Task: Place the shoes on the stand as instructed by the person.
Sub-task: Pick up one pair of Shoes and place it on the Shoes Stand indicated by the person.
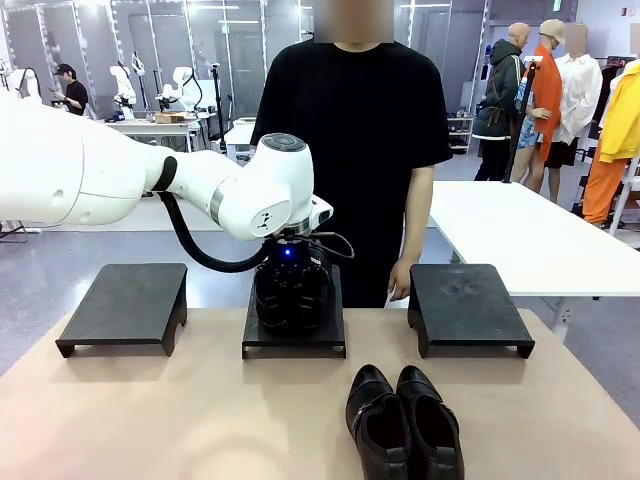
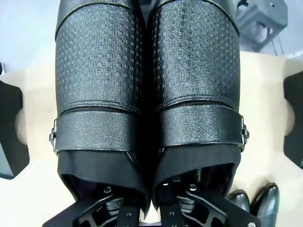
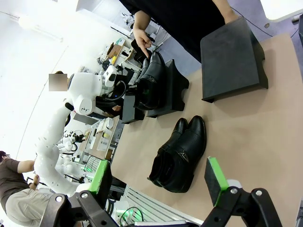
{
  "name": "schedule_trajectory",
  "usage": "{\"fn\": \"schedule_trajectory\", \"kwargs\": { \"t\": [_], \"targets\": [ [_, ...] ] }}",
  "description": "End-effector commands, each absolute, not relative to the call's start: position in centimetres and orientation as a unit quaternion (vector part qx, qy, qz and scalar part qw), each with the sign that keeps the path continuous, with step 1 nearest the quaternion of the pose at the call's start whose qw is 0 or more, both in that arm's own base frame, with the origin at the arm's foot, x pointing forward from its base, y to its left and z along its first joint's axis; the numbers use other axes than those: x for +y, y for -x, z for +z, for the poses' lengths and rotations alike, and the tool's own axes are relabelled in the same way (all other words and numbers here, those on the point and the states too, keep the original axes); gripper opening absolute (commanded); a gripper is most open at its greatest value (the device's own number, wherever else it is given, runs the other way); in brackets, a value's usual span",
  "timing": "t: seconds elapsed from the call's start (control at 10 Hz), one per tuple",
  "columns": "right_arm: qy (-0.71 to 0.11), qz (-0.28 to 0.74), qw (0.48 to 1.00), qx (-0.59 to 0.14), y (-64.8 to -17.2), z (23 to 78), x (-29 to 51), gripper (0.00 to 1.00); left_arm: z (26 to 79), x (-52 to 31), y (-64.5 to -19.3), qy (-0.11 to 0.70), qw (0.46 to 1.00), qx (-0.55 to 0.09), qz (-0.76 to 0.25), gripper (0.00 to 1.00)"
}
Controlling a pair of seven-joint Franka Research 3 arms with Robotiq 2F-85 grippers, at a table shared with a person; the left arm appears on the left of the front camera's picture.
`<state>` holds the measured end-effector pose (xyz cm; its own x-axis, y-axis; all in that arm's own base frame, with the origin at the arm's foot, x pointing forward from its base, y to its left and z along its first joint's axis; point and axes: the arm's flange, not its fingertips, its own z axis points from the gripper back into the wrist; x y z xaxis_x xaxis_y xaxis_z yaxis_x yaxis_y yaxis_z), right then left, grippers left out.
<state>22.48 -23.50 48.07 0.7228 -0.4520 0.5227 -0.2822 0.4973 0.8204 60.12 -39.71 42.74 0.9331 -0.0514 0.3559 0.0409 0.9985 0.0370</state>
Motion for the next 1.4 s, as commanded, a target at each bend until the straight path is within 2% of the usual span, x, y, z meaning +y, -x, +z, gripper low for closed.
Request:
{"fn": "schedule_trajectory", "kwargs": {
  "t": [0.0, 0.5, 0.6, 0.7, 0.8, 0.9, 1.0, 1.2, 1.3],
  "targets": [
    [-0.499, -0.046, 0.779, -0.378, -22.5, 48.1, -23.6, 1.00, 43.5, -40.0, -61.2, 0.002, 0.982, -0.187, -0.032, 0.08],
    [-0.499, -0.046, 0.779, -0.378, -22.5, 48.1, -23.6, 1.00, 42.6, -39.4, -61.8, 0.000, 0.981, -0.190, -0.028, 0.10],
    [-0.499, -0.046, 0.779, -0.378, -22.5, 48.1, -23.6, 1.00, 42.6, -39.4, -61.8, -0.001, 0.982, -0.189, -0.028, 0.37],
    [-0.499, -0.046, 0.779, -0.378, -22.5, 48.1, -23.6, 1.00, 42.7, -39.5, -61.8, 0.001, 0.982, -0.188, -0.028, 0.53],
    [-0.499, -0.046, 0.779, -0.378, -22.5, 48.1, -23.6, 1.00, 42.8, -39.5, -61.6, 0.003, 0.982, -0.186, -0.028, 0.80],
    [-0.499, -0.046, 0.779, -0.378, -22.5, 48.1, -23.6, 1.00, 43.0, -39.5, -61.5, 0.003, 0.982, -0.185, -0.028, 0.95],
    [-0.499, -0.046, 0.779, -0.378, -22.5, 48.1, -23.6, 1.00, 43.3, -39.3, -61.3, 0.005, 0.982, -0.184, -0.027, 1.00],
    [-0.499, -0.046, 0.779, -0.378, -22.5, 48.1, -23.6, 1.00, 43.9, -39.2, -61.0, 0.006, 0.983, -0.184, -0.022, 1.00],
    [-0.499, -0.046, 0.779, -0.378, -22.5, 48.1, -23.6, 1.00, 44.0, -39.0, -60.9, 0.003, 0.983, -0.183, -0.019, 0.95]
  ]
}}
